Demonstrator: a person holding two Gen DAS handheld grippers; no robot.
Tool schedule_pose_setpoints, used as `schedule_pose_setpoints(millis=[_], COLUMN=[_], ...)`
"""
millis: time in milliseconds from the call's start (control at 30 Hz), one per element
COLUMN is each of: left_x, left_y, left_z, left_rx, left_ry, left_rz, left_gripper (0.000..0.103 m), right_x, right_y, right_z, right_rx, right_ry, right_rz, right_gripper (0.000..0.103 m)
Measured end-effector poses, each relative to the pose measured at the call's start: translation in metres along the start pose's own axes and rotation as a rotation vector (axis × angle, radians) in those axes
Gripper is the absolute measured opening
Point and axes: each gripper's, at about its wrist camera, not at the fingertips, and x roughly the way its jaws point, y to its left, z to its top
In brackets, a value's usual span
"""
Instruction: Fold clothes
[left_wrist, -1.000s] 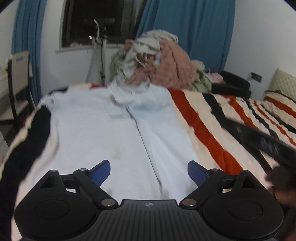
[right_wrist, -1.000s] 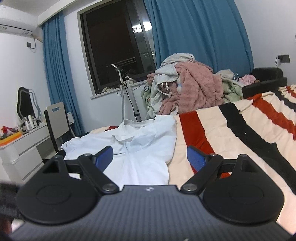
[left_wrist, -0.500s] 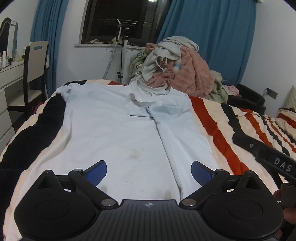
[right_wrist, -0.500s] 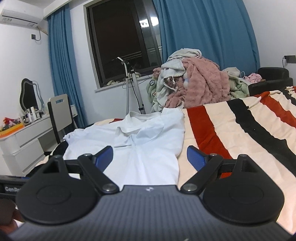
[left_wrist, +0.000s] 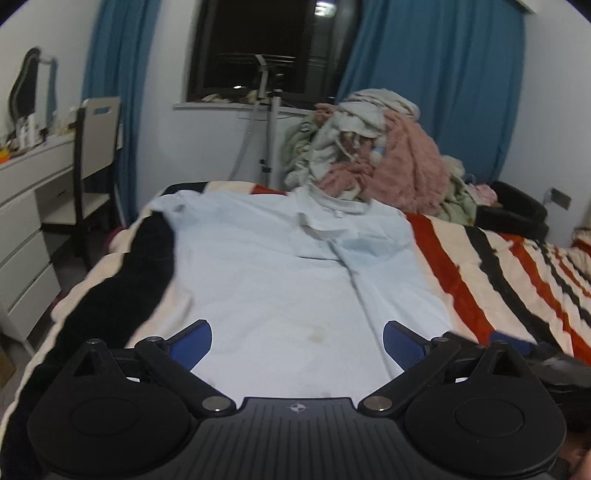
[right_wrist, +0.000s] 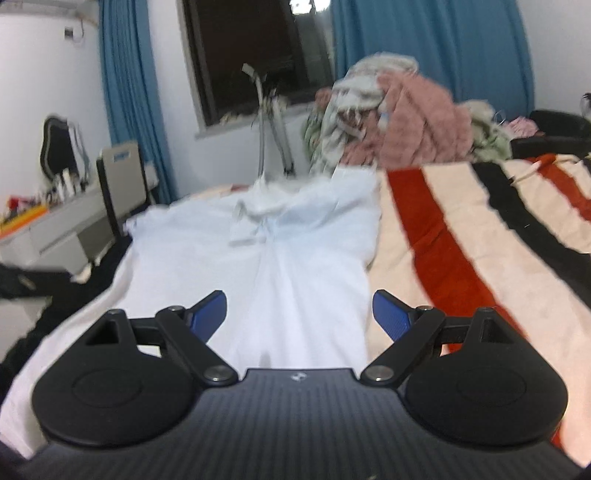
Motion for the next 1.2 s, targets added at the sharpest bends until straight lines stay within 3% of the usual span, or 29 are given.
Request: schedule_pose_setpoints(millis=[67, 200, 367, 533, 633, 733, 767, 800, 867, 900, 967, 1067, 1200], left_x=[-0.003, -0.005, 0.013, 0.038, 0.052, 0.06, 0.062, 0.065, 0.069, 0.072, 0.069, 0.059, 0.037], left_y=[0.019, 0.055, 0.098, 0.137, 0.157, 0.166, 0.169, 0.171, 0.177, 0.18, 0.177, 0.169, 0.154], left_z=[0.007, 0.012, 0.01, 0.001, -0.003, -0.005, -0.005, -0.005, -0.006, -0.007, -0.005, -0.002, -0.001], left_rx=[-0.053, -0.128, -0.265, -0.374, -0.454, -0.495, -0.507, -0.52, -0.545, -0.558, -0.553, -0.534, -0.506], left_ry=[-0.002, -0.018, 0.021, 0.042, 0.038, 0.023, 0.018, 0.013, 0.003, -0.002, -0.023, -0.062, -0.106], left_rz=[0.001, 0.001, 0.027, 0.064, 0.128, 0.147, 0.153, 0.158, 0.169, 0.175, 0.161, 0.137, 0.101], left_gripper=[0.1, 0.103, 0.103, 0.102, 0.102, 0.1, 0.1, 0.099, 0.097, 0.096, 0.096, 0.096, 0.096], right_x=[0.02, 0.073, 0.17, 0.261, 0.305, 0.342, 0.351, 0.358, 0.367, 0.368, 0.363, 0.338, 0.292], right_y=[0.009, 0.058, 0.139, 0.221, 0.251, 0.277, 0.282, 0.285, 0.285, 0.281, 0.27, 0.254, 0.203], right_z=[0.003, 0.023, 0.059, 0.079, 0.083, 0.081, 0.081, 0.082, 0.086, 0.09, 0.1, 0.122, 0.159], right_rx=[-0.025, -0.154, -0.151, -0.182, -0.195, -0.276, -0.302, -0.311, -0.295, -0.27, -0.235, -0.263, -0.2], right_ry=[0.046, 0.078, 0.153, 0.168, 0.126, 0.115, 0.117, 0.122, 0.135, 0.145, 0.145, 0.052, -0.073], right_rz=[0.019, 0.075, 0.189, 0.285, 0.278, 0.243, 0.24, 0.237, 0.219, 0.199, 0.191, 0.181, 0.183], right_gripper=[0.078, 0.074, 0.073, 0.07, 0.071, 0.072, 0.064, 0.056, 0.012, 0.007, 0.006, 0.005, 0.005])
